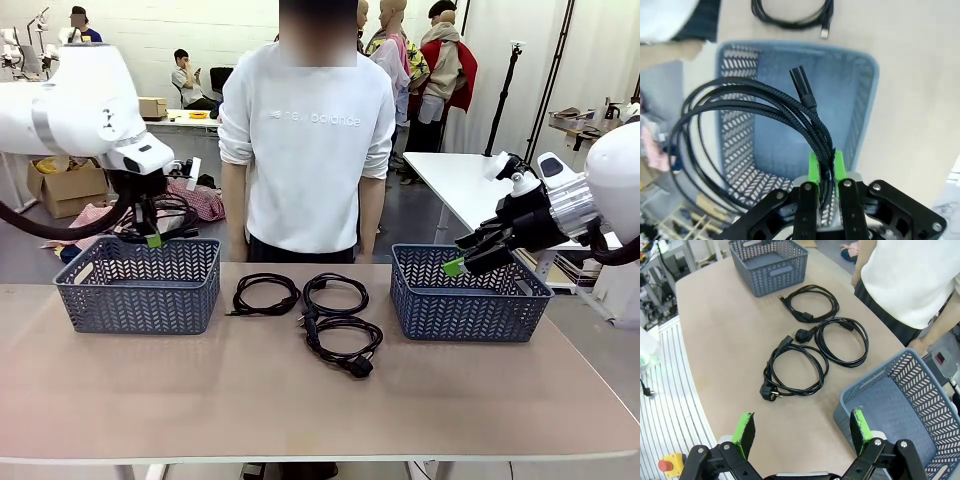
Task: Organize the cables according to human instructions.
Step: Pick up a bundle of cables and place it in the basket indicated by the human.
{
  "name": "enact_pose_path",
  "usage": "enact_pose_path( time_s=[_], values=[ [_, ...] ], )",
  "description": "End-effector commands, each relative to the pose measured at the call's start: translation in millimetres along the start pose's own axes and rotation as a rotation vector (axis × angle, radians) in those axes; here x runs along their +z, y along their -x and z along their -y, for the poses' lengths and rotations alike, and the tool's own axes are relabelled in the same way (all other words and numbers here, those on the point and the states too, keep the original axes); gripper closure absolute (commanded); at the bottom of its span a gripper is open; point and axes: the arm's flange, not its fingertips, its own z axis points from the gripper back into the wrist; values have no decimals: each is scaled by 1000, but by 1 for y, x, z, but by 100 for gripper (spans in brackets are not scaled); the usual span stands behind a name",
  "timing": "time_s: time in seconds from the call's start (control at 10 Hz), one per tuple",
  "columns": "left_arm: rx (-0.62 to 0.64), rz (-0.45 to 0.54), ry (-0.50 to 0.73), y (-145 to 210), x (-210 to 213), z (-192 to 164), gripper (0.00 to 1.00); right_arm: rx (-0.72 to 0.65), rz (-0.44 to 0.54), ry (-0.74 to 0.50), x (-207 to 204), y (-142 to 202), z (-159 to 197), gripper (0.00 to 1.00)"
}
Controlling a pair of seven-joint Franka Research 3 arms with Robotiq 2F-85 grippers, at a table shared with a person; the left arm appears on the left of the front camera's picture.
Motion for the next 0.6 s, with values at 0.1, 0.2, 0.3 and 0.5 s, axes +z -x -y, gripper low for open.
enact_pose_path(
  time_s=[0.1, 0.2, 0.3, 0.5],
  values=[
    [45, 10, 35, 18, -28, -4, 100, 18, 25, -16, -2, 0, 4, 0],
    [60, 11, 37, 20, -37, -7, 100, 18, 25, -16, -2, 0, 4, 0],
    [71, 32, 34, 21, -45, -10, 100, 18, 25, -16, -2, 0, 4, 0],
    [100, 54, 17, 25, -56, -15, 100, 18, 25, -16, -2, 0, 4, 0]
  ],
)
